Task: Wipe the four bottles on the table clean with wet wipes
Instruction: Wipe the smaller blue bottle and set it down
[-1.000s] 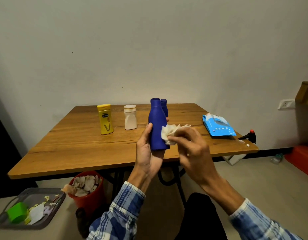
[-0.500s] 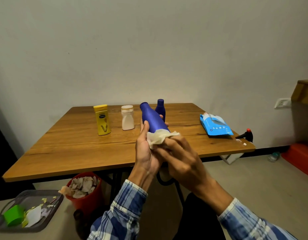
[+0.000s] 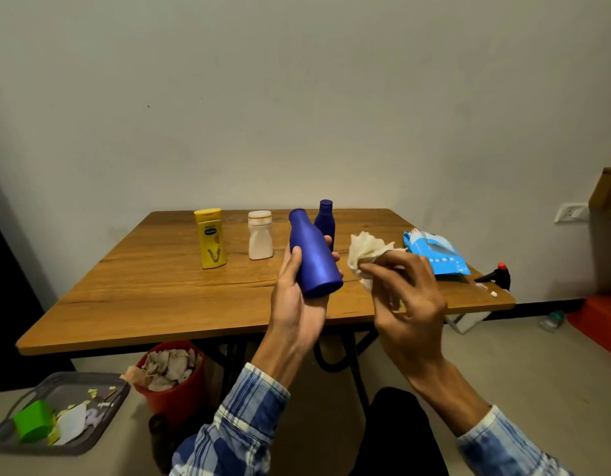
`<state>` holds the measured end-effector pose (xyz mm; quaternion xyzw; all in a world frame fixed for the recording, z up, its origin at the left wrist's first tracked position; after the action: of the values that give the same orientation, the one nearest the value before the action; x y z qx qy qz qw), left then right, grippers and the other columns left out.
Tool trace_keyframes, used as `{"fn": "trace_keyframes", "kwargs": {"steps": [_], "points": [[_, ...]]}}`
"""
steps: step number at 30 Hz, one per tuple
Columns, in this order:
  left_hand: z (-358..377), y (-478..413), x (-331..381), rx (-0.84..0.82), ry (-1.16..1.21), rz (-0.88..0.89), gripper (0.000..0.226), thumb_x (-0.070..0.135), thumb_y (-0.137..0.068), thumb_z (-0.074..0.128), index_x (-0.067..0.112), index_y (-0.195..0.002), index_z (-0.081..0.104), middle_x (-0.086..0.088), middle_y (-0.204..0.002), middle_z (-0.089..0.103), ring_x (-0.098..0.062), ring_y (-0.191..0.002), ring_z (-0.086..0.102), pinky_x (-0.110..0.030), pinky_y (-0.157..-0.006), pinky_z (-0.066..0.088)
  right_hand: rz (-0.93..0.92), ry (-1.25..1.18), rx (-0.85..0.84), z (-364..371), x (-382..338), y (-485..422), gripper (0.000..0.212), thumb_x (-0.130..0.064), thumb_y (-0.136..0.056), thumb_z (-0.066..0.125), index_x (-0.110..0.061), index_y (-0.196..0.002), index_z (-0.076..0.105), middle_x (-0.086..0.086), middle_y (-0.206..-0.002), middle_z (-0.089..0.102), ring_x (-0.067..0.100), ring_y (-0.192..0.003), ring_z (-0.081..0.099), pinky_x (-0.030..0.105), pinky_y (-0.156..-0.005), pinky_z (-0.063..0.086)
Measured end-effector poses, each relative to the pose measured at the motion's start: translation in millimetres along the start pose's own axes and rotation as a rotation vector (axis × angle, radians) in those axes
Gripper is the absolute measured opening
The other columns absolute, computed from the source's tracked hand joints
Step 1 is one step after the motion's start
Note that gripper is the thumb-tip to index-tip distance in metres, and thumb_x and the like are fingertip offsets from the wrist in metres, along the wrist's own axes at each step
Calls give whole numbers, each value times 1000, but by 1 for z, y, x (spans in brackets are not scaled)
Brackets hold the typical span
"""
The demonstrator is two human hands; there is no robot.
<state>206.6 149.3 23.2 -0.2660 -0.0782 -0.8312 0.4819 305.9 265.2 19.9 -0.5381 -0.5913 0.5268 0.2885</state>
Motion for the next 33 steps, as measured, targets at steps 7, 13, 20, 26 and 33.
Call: {"fn": "trace_keyframes", "kwargs": {"steps": [7,13,20,26,33], "points": [[7,14,-11,-157,-312,115,43,22,-99,48,29,-142,49,-9,-132,68,-23,-116,68,-33,-87,59,27,-107,-153,11,-12,-33,32,4,-87,61,-8,-115,72,6,-117,61,14,-111,54,19,-94,47],[-2,9,-1,-216,-483,197,53,22,-103,42,31,-154,33,-7,-146,56,-22,-129,60,-37,-99,55,-167,-85,-294,10,-16,-35,34,-10,-91,52,-5,-120,69,8,-121,57,19,-115,54,26,-96,51],[-2,13,-9,-292,-711,229,59,21,-99,48,32,-154,30,10,-144,57,-15,-130,59,-34,-95,56,-155,101,-193,8,-10,-63,33,1,-86,66,-2,-119,69,15,-120,60,26,-110,54,25,-89,49],[-10,11,-12,-274,-845,280,54,22,-100,54,43,-146,36,15,-147,52,-12,-139,49,-42,-116,41,-232,225,-281,4,-7,-60,34,-1,-83,71,-1,-117,67,17,-118,59,31,-108,55,36,-80,57],[-16,5,-9,-229,-700,164,47,7,-96,59,23,-139,49,-6,-133,65,-25,-128,60,-55,-108,47,-352,234,-464,19,-19,-33,36,-4,-81,71,-2,-117,70,14,-117,60,28,-112,53,36,-91,55]]}}
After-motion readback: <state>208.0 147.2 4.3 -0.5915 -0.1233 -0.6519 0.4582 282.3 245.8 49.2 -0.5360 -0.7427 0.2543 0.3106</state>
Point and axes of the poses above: each hand's wrist, its own y-axis away from the middle knuckle, its own z-axis out of the palm, x = y × z, the point moved 1 cm from there along -y, towards the middle knuckle
